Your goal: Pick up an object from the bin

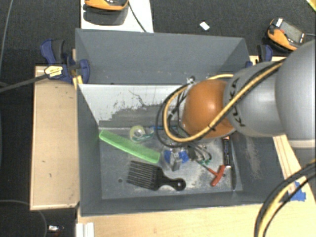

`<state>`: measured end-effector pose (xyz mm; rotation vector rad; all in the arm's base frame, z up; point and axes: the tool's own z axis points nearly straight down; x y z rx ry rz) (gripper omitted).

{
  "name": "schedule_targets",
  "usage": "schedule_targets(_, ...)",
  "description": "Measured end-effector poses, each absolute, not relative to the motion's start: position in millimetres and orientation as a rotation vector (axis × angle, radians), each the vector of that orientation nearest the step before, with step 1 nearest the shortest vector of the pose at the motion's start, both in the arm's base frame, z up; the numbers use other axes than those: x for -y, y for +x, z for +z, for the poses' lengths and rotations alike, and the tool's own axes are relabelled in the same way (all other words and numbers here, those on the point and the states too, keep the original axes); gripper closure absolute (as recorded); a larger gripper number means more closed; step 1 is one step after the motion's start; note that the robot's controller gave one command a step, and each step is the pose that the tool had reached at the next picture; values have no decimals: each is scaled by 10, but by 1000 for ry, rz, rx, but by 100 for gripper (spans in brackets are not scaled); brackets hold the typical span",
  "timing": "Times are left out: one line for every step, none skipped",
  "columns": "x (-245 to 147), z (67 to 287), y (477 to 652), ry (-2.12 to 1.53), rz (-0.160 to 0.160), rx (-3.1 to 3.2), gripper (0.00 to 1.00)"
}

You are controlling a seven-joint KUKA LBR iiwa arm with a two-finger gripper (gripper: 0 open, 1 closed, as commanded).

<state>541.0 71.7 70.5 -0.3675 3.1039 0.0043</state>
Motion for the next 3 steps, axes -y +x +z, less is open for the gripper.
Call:
schedule_targets(-715,707,5411,-365,4,-3104,100)
schedule_targets(-716,747,5413,-363,5,-3102,100)
schedule_targets(-714,982,5391,-361,5,-3110,100)
